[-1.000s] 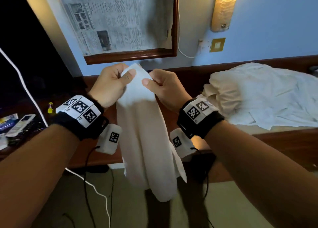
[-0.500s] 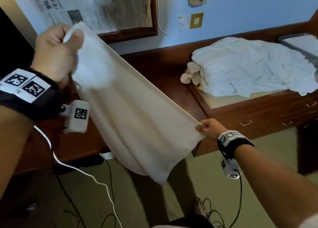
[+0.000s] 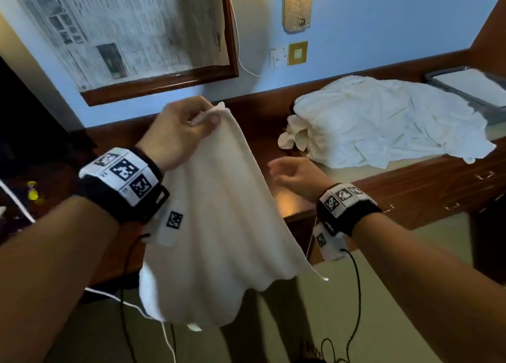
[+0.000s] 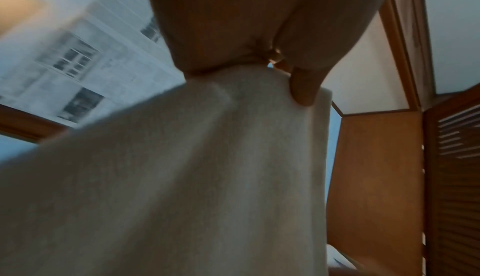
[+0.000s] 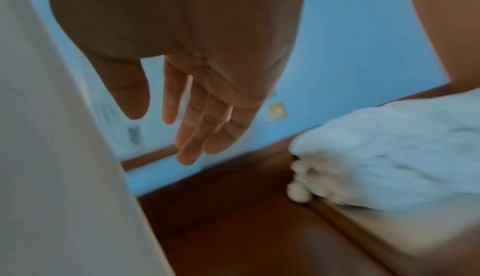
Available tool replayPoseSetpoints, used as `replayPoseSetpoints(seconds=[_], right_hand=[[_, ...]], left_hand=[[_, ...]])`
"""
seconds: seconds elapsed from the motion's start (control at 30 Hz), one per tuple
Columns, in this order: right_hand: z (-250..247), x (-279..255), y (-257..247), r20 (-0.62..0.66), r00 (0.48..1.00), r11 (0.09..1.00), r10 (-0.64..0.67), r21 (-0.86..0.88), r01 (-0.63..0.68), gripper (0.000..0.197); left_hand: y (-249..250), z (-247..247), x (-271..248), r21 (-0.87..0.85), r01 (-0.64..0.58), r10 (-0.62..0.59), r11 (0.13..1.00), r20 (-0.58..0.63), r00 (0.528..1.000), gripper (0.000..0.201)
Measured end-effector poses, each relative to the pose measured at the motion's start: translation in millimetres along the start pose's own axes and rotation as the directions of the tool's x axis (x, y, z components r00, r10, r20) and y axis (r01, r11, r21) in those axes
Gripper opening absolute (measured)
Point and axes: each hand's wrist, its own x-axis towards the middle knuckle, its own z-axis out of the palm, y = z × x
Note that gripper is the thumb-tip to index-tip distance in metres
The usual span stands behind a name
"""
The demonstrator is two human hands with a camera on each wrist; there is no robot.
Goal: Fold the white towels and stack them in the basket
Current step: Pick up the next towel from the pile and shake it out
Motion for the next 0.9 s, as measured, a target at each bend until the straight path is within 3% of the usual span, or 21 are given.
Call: replayPoseSetpoints(seconds=[0.1, 0.2, 0.3, 0.4, 0.47, 0.57, 0.73, 0.8, 0.9], right_hand=[[-22.7, 20.8, -70.6, 0.029, 0.967, 0.927, -0.251, 0.294, 0.232, 0.047], [-43.5, 32.9, -97.4, 0.003, 0.945, 0.854, -0.326, 0.43, 0.293, 0.03], [-57.6, 48.2, -94.6, -0.109, 0.934, 0.851, -0.34, 0.386, 0.355, 0.008], [-71.8, 67.9, -97.1, -0.172, 0.909, 0.861, -0.38, 0.292, 0.416, 0.015], [-81.0, 80.1, -103.9, -0.191, 0.89, 0.862, -0.413, 0.235, 0.45, 0.018], [-95.6, 95.4, -115.0, -0.234, 0.853, 0.844, -0.467, 0.171, 0.509, 0.016], [-133.7, 118.7, -123.9, -0.305, 0.81, 0.825, -0.501, 0.112, 0.553, 0.009], [-151.7, 125.8, -124.7, -0.308, 0.803, 0.826, -0.51, 0.086, 0.557, 0.008], [-177.5, 132.7, -121.4, -0.351, 0.783, 0.831, -0.514, 0.025, 0.556, 0.009]], left_hand=[[12.8, 28.2, 13.6, 0.04, -0.036, 0.033, 0.999, 0.066, 0.997, 0.013], [18.1, 37.6, 33.7, 0.035, -0.067, 0.065, 0.997, 0.039, 0.997, 0.016], [25.0, 41.8, 50.1, 0.039, -0.053, 0.054, 0.998, -0.019, 0.998, 0.016], [25.6, 49.6, 66.7, -0.036, 0.029, -0.032, 0.999, -0.083, 0.996, 0.02], [25.1, 54.3, 77.6, -0.195, 0.089, -0.112, 0.977, -0.114, 0.987, 0.022], [29.1, 63.4, 83.9, -0.502, 0.09, -0.198, 0.86, -0.166, 0.966, 0.023], [13.2, 86.6, 85.5, -0.494, 0.094, -0.148, 0.864, -0.071, 0.986, 0.031], [7.5, 95.6, 92.1, -0.423, 0.063, -0.114, 0.904, -0.097, 0.989, 0.037], [1.5, 111.0, 101.5, -0.37, 0.015, -0.074, 0.929, -0.146, 0.986, 0.028]])
